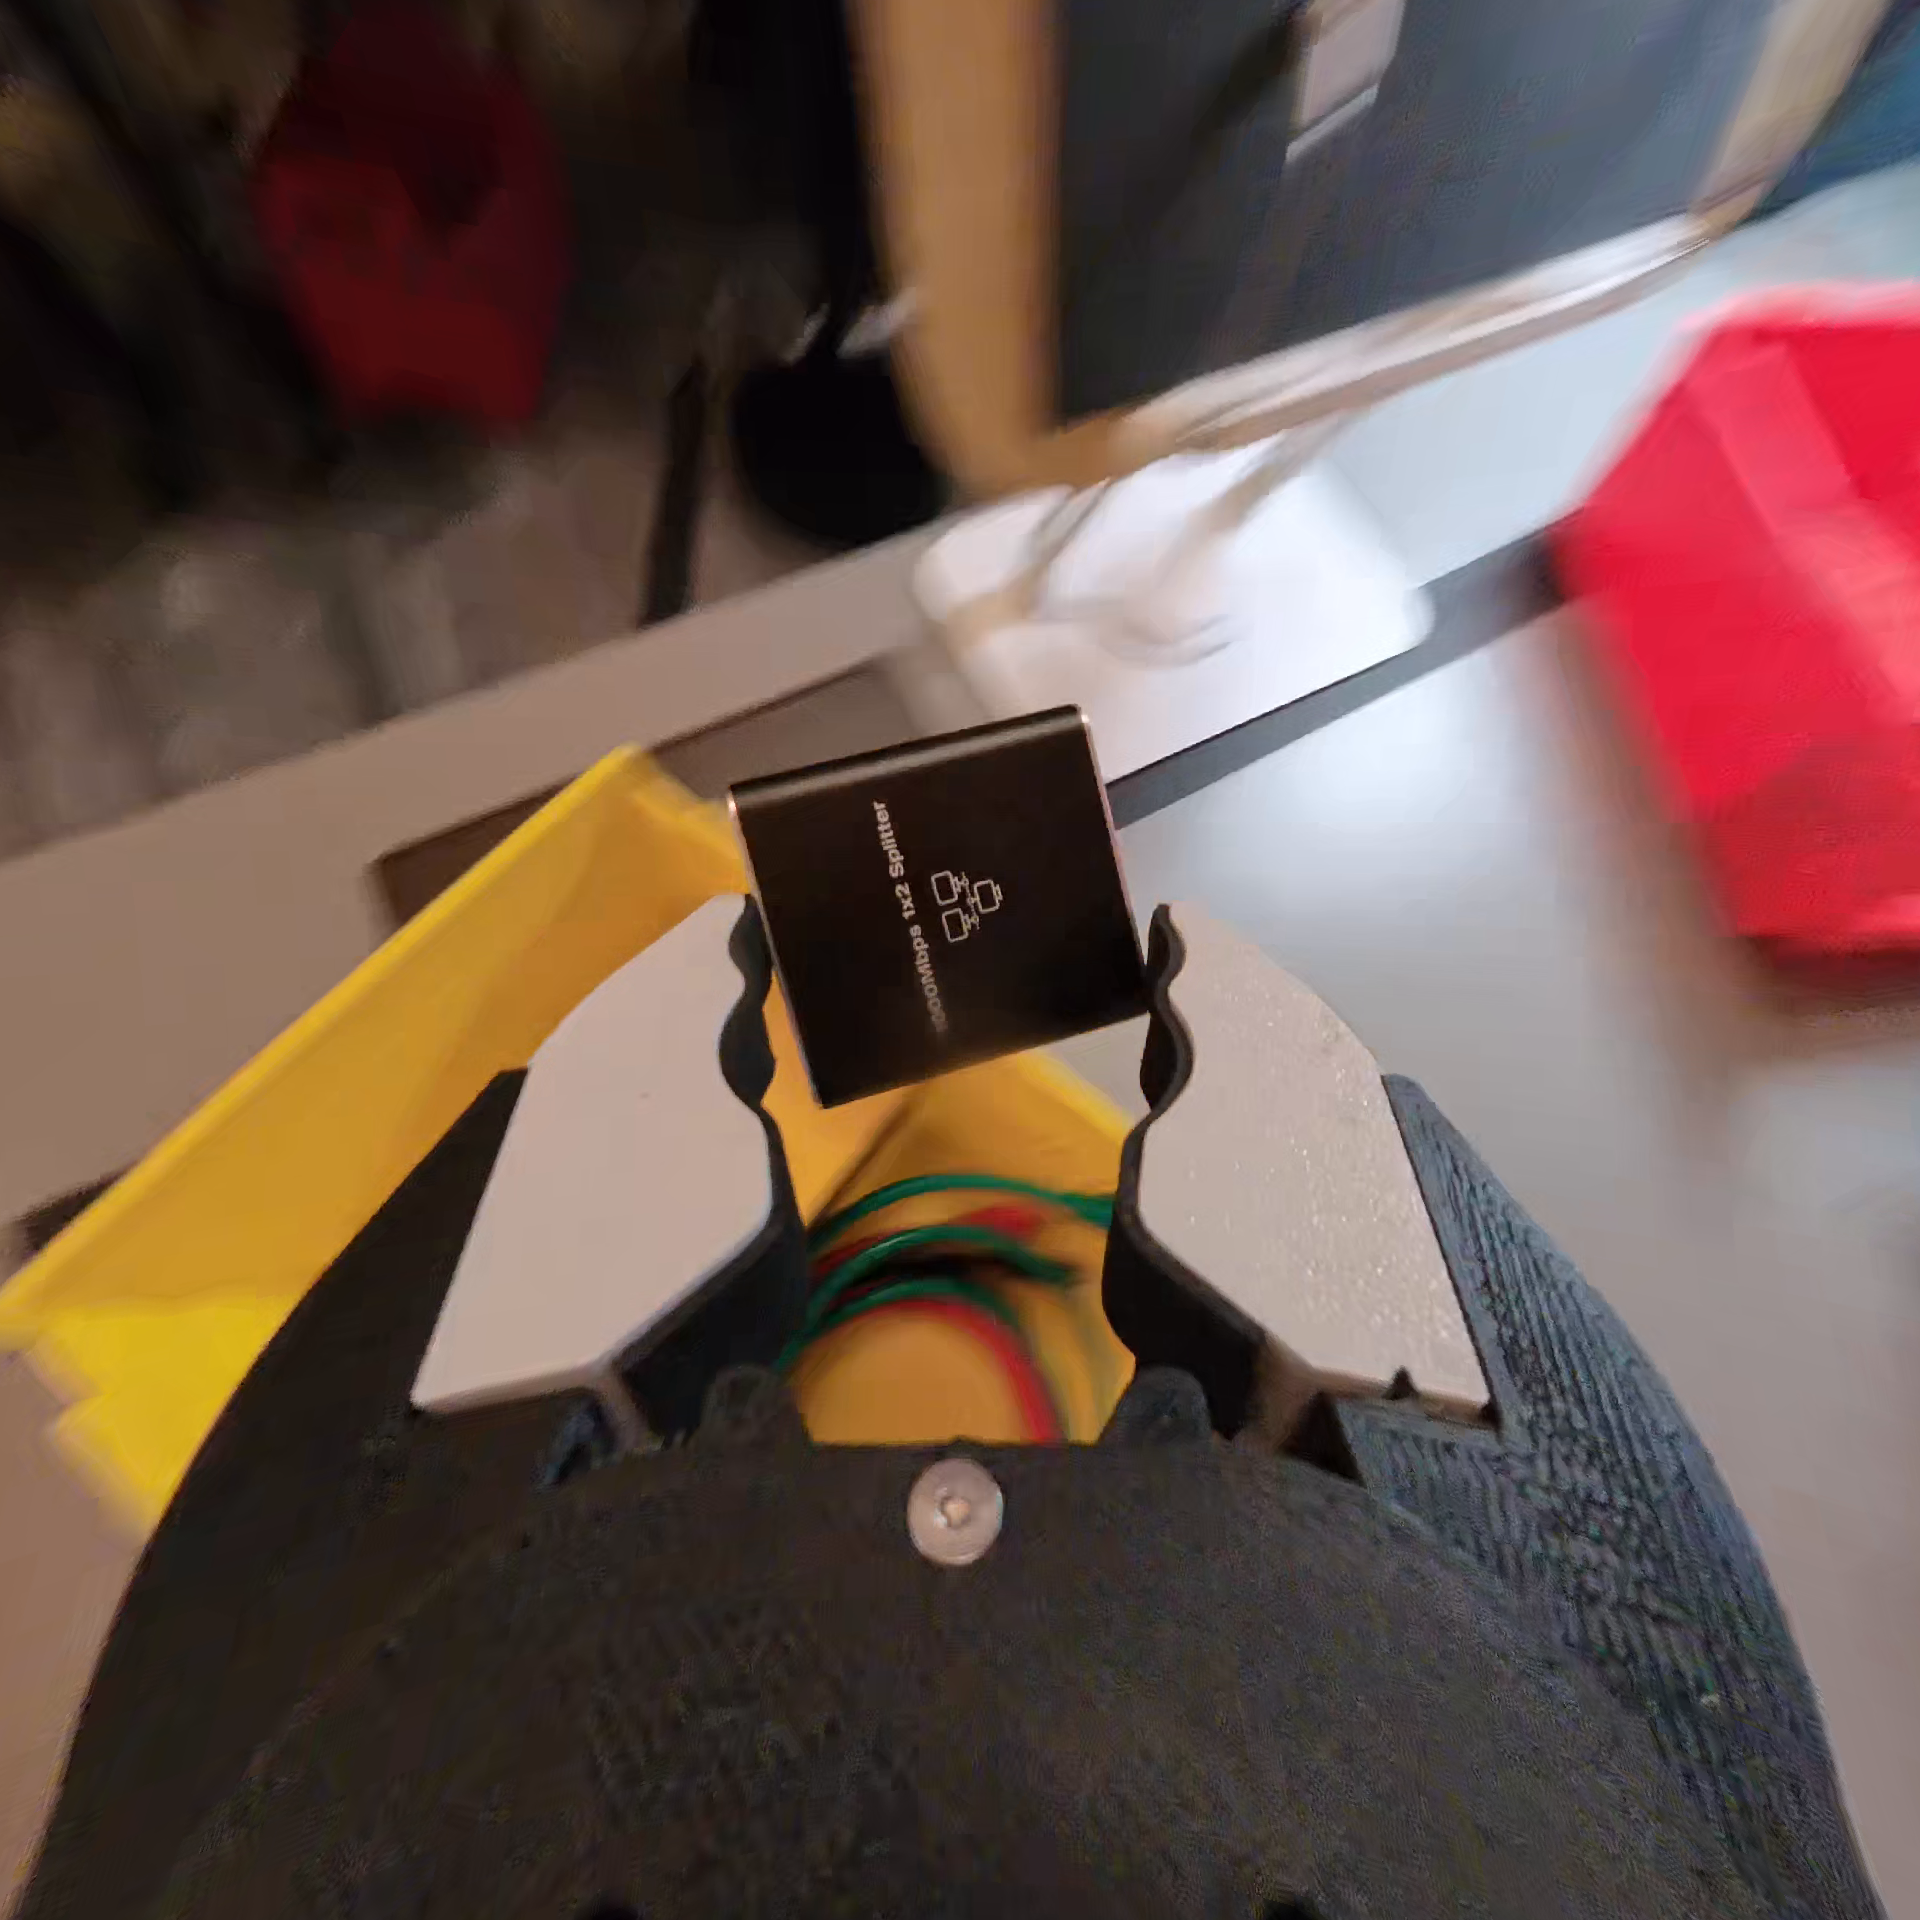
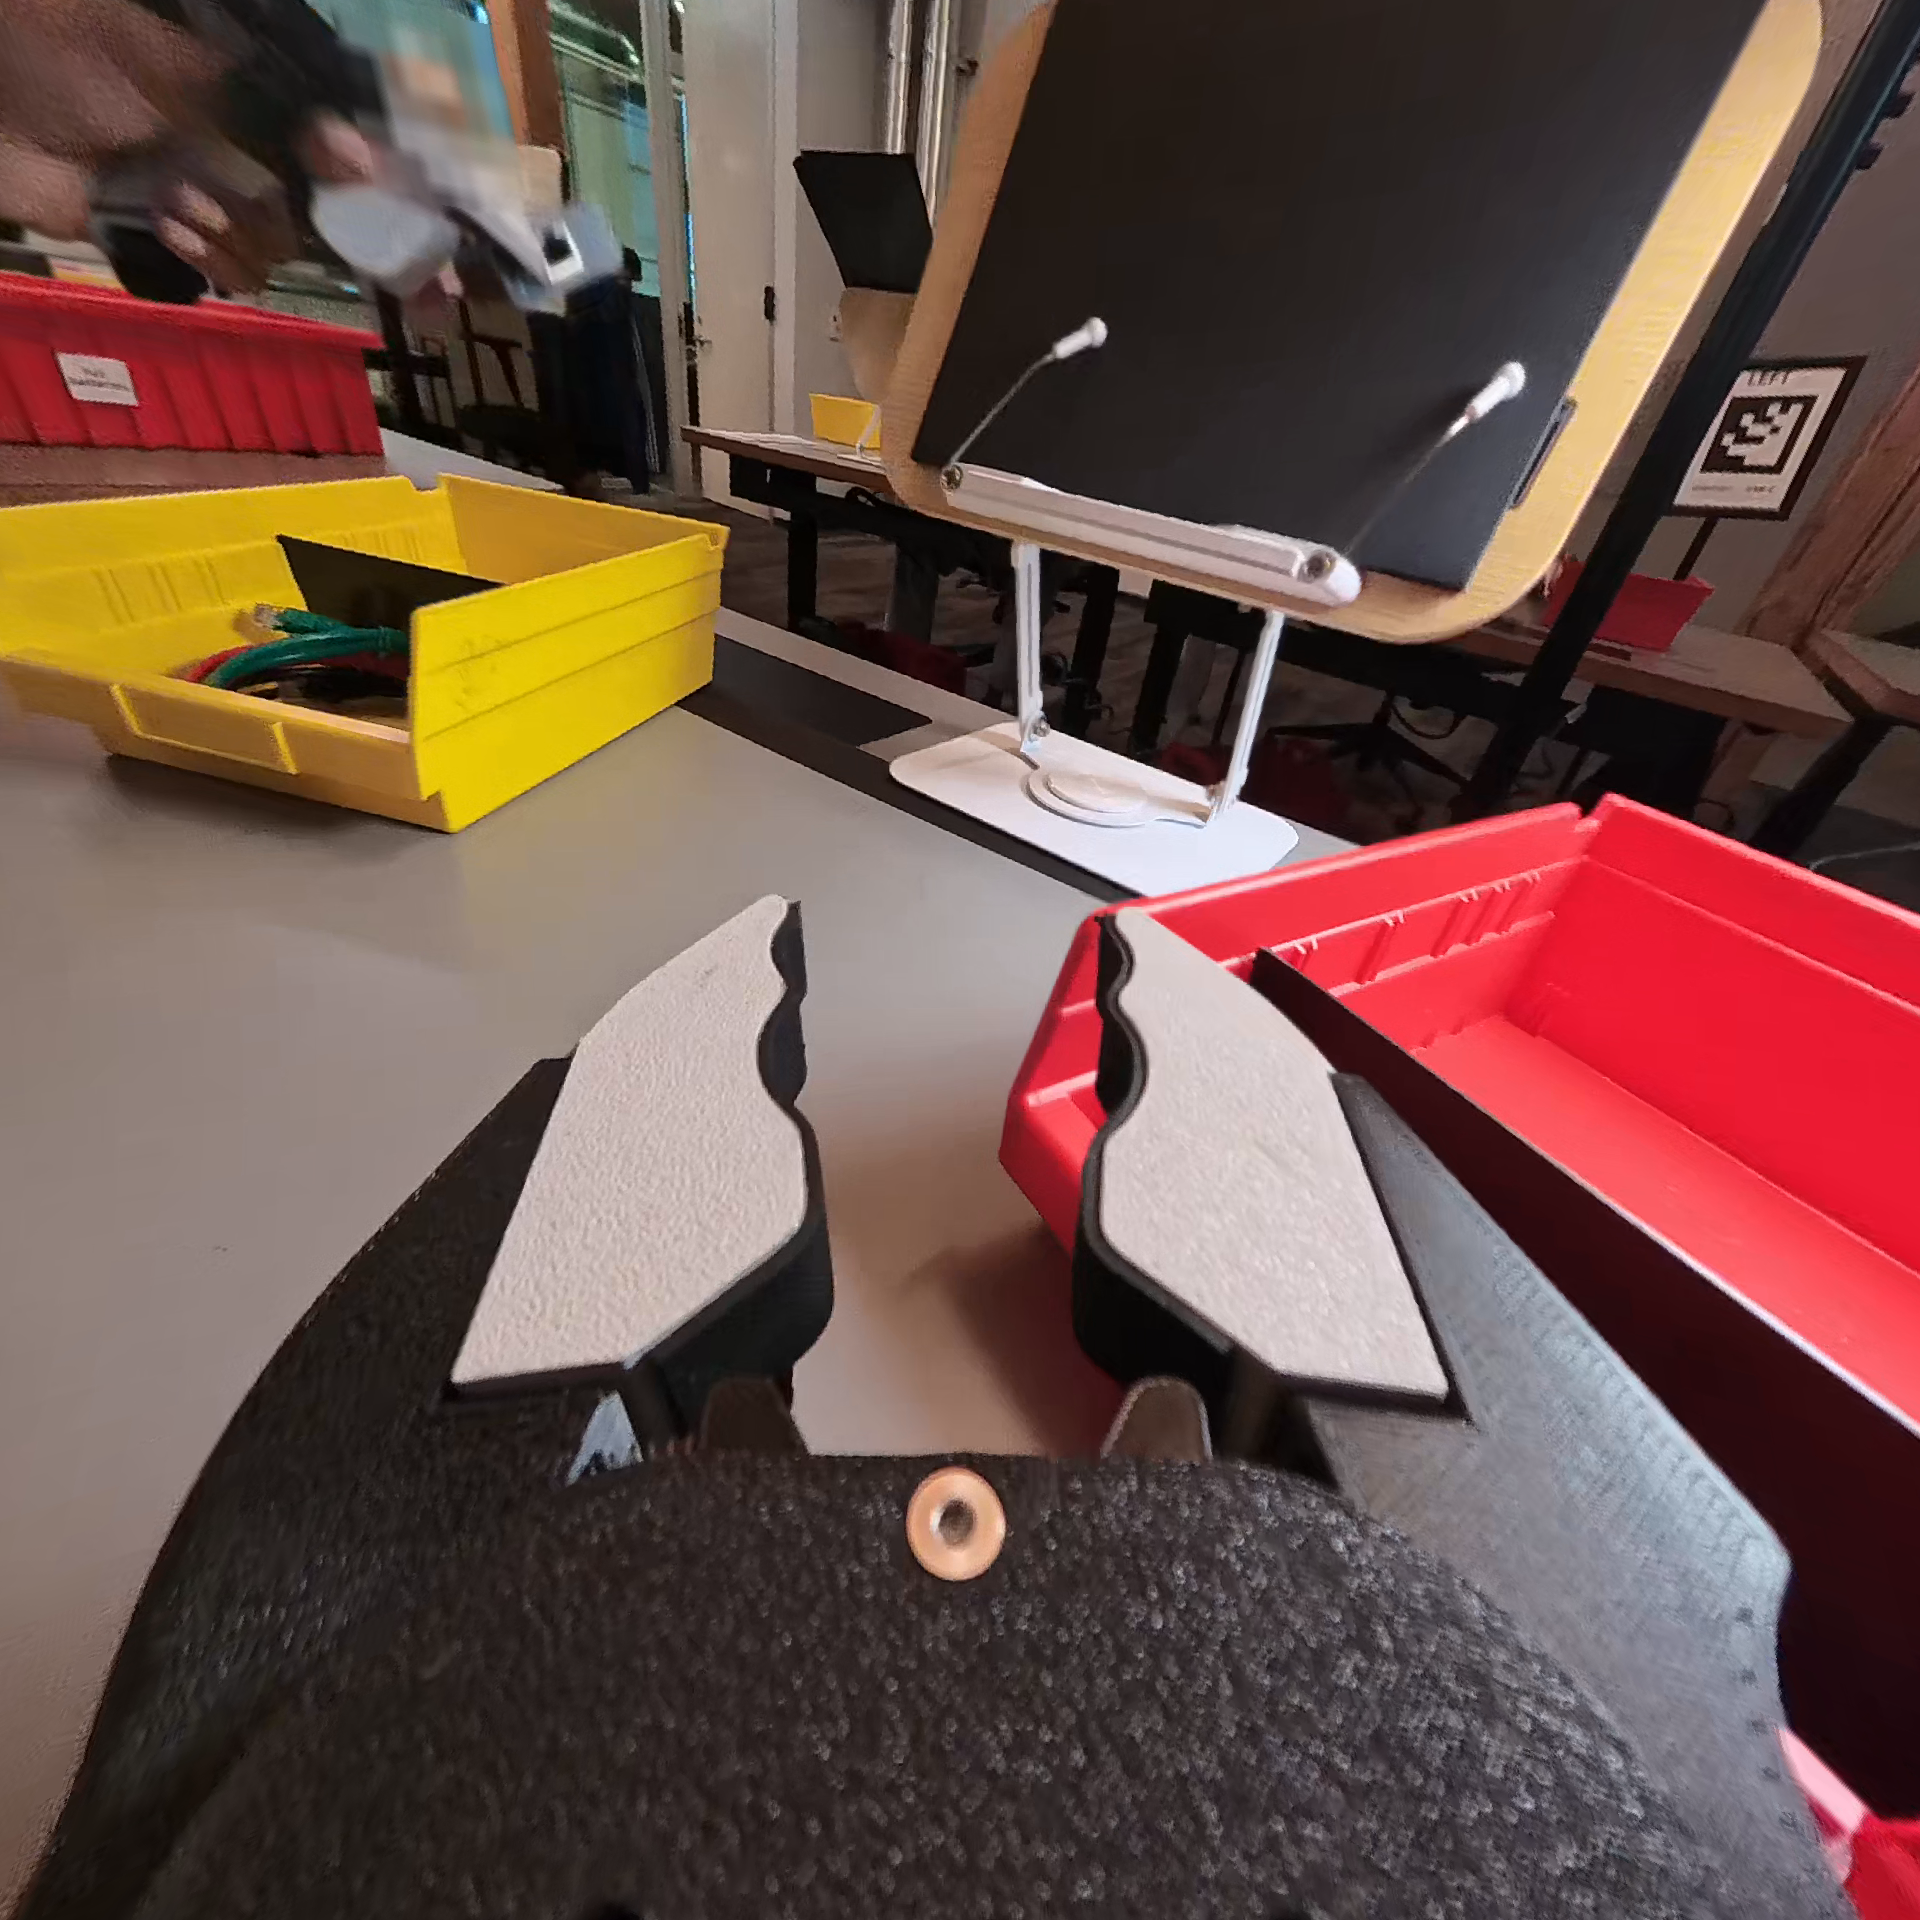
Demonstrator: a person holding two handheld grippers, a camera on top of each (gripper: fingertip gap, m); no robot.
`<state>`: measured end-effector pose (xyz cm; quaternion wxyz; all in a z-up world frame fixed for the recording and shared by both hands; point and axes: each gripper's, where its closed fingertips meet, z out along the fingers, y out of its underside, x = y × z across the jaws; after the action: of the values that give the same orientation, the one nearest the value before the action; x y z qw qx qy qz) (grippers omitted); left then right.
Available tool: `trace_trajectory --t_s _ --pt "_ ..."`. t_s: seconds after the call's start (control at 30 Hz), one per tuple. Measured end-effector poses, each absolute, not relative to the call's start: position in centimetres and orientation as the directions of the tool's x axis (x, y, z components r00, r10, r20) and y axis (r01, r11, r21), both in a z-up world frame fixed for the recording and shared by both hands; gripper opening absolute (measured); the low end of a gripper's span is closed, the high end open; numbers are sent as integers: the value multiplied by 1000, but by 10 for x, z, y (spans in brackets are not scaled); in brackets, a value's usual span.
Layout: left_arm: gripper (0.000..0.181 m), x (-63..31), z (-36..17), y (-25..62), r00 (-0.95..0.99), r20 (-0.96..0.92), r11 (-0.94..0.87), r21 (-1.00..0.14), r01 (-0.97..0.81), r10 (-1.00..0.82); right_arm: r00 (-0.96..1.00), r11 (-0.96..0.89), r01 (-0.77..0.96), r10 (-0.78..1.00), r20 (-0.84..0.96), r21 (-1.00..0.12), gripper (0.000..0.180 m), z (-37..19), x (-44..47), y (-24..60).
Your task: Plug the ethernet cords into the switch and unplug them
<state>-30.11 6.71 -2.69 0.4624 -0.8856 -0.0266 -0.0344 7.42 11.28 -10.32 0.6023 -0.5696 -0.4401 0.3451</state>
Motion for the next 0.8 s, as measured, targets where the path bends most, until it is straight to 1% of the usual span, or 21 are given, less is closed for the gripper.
trace_trajectory --t_s 0.07,0.17,0.23,0.33,0.43,0.5,0.57,0.67,0.73,0.8 --pt "70 -235 6 50 971 163 -399 -913 82 -174 357 173 82 914 191 -982 53 -92 69 106" --pt "70 -153 35 21 880 232 -246 -959 137 -414 269 242 47 931 245 -969 53 -56 49 83" --pt "70 -107 46 6 791 242 -203 -967 151 -562 168 292 10 942 289 -956 53 -24 29 58" --pt "69 -59 53 -8 671 261 -208 -965 160 -694 54 406 -28 913 405 -913 54 17 0 26" --pt "69 -38 45 -14 616 277 -241 -960 142 -738 -40 465 -31 884 466 -885 56 28 -18 6" --pt "69 -30 31 -17 585 301 -294 -949 110 -753 -84 511 7 857 509 -859 60 14 -22 2" --pt "69 -22 18 -18 542 332 -342 -936 86 -772 -85 577 43 815 572 -816 63 -3 -22 4" --pt "69 -7 2 -19 459 397 -418 -907 61 -795 -128 644 52 763 634 -763 65 -19 -19 0" --pt "69 4 -9 -22 392 441 -465 -885 37 -808 -145 679 38 730 668 -734 66 -19 -18 -5" --pt "69 14 -18 -26 330 476 -502 -865 9 -815 -181 687 5 715 675 -727 68 -17 -16 -15"
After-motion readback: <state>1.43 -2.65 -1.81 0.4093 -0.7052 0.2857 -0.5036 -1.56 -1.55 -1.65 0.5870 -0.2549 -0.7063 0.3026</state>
